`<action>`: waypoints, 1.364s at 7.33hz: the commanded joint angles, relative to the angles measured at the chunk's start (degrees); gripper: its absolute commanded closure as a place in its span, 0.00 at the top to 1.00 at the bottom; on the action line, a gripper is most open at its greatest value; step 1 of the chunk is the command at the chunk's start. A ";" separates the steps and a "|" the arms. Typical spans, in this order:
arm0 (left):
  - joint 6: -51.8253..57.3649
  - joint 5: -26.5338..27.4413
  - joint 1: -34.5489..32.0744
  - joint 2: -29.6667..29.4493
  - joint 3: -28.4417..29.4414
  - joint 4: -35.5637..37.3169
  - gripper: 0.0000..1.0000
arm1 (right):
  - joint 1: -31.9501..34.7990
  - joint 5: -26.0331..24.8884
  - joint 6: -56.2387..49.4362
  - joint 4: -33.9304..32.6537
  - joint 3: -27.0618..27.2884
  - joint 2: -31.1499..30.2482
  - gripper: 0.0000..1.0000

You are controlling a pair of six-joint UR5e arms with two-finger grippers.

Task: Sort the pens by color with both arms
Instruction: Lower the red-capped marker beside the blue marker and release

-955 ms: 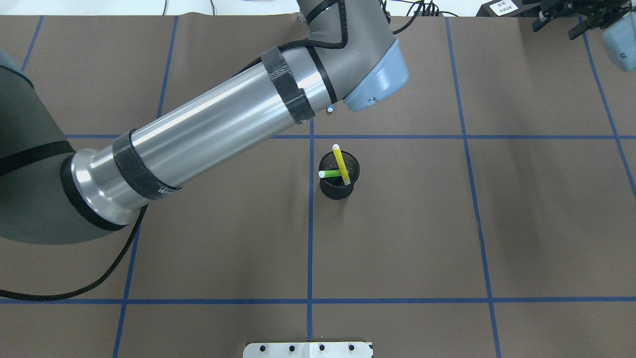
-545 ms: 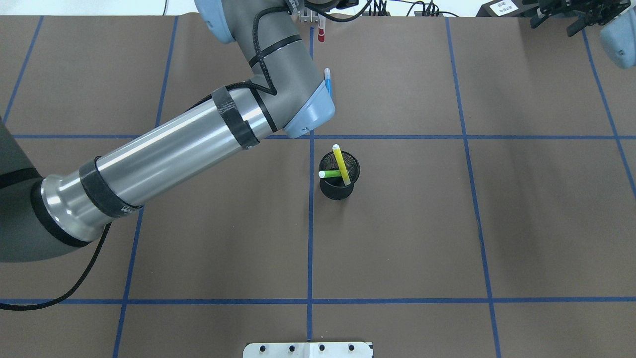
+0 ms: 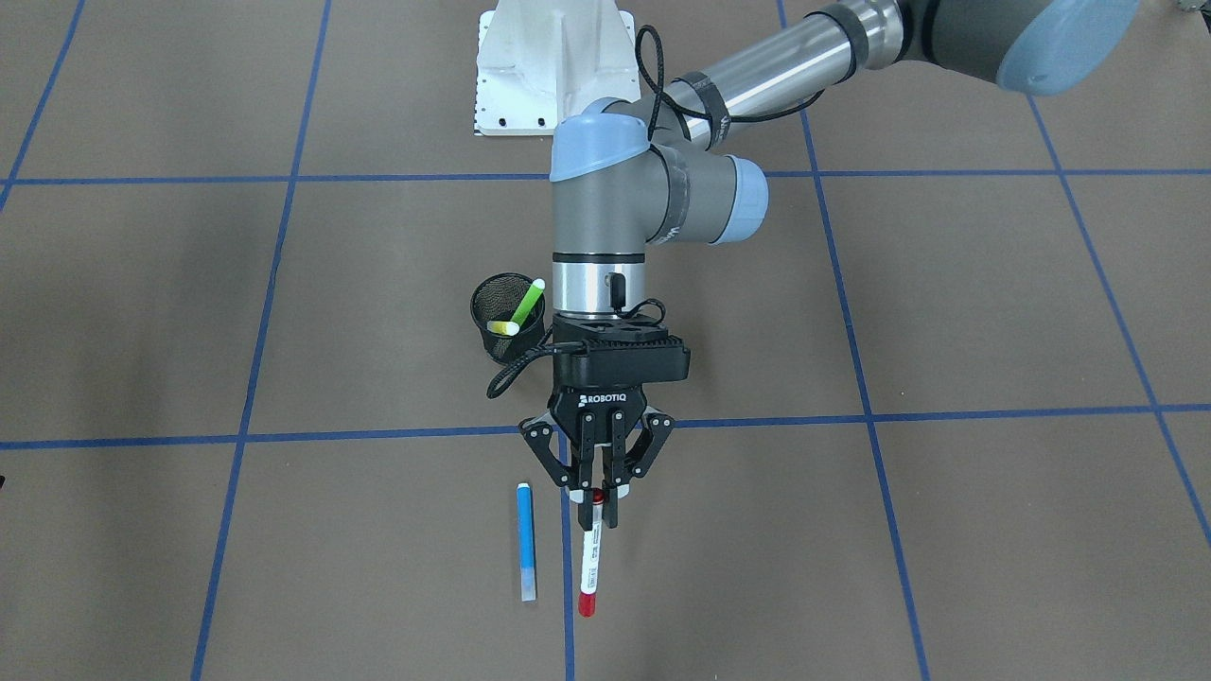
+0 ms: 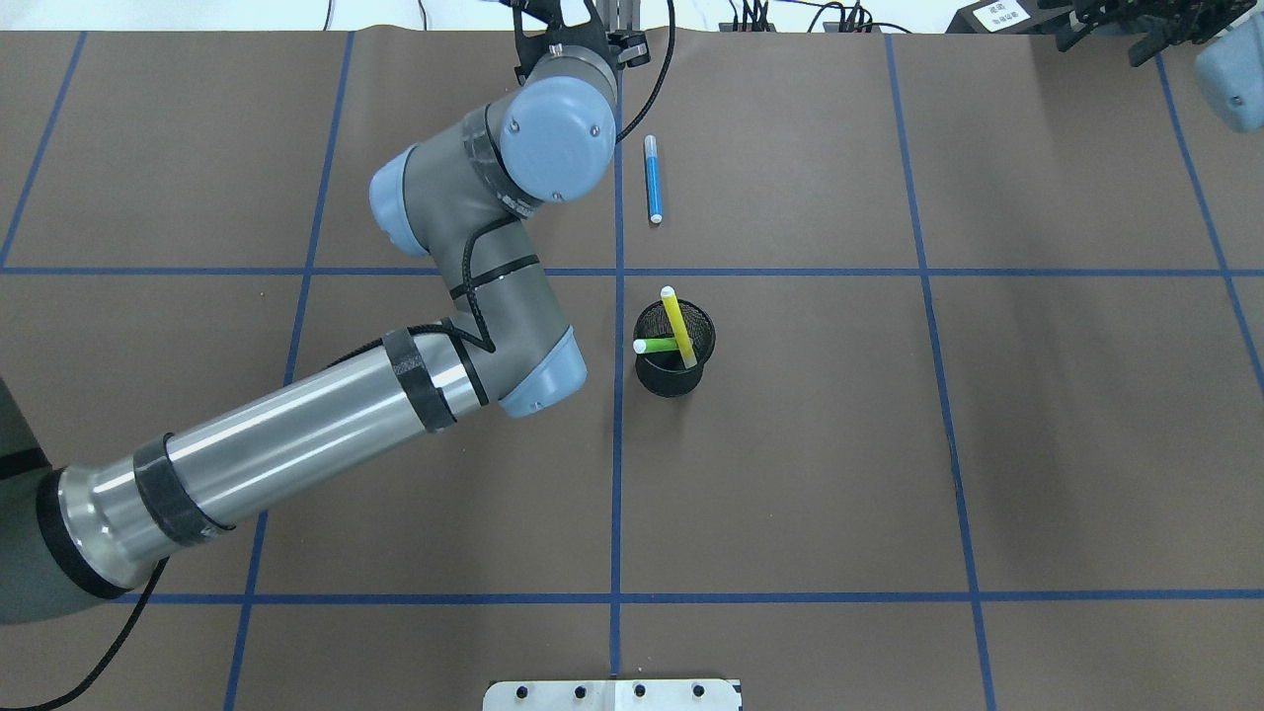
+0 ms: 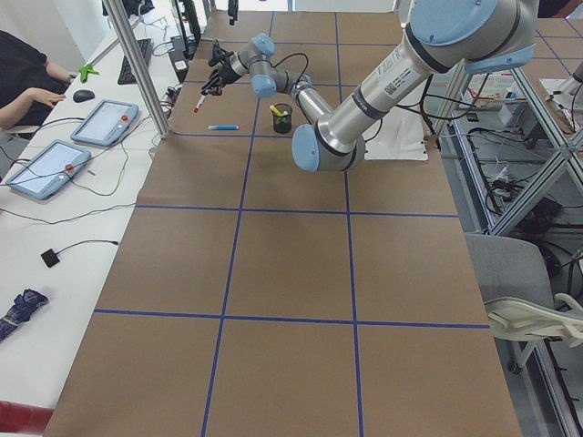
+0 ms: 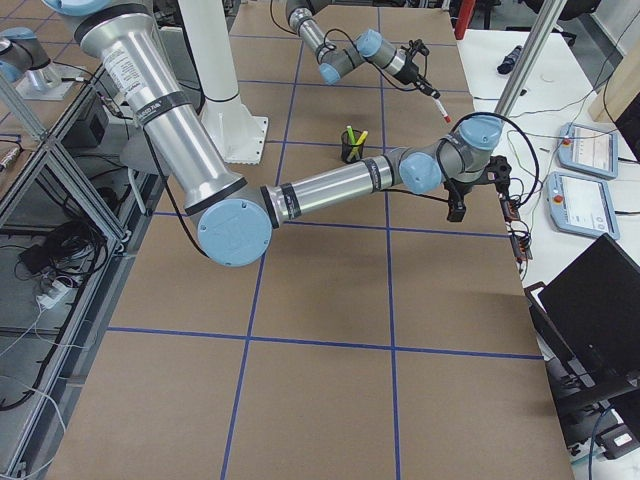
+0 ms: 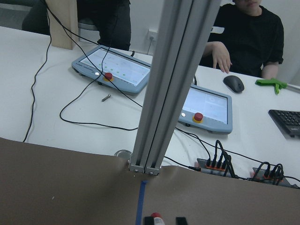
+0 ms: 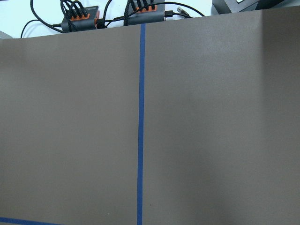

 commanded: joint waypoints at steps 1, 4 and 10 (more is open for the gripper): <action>-11.42 13.04 4.32 0.33 5.14 -0.98 0.00 | -0.03 -0.95 -0.03 0.55 0.04 -0.07 0.99; -17.37 12.57 4.51 -0.37 12.25 -10.24 0.00 | -0.03 -0.96 0.06 0.55 1.53 -0.15 0.99; -17.55 11.69 5.48 -4.05 17.47 -12.67 0.00 | -0.03 -1.13 0.15 0.55 1.62 -0.07 0.99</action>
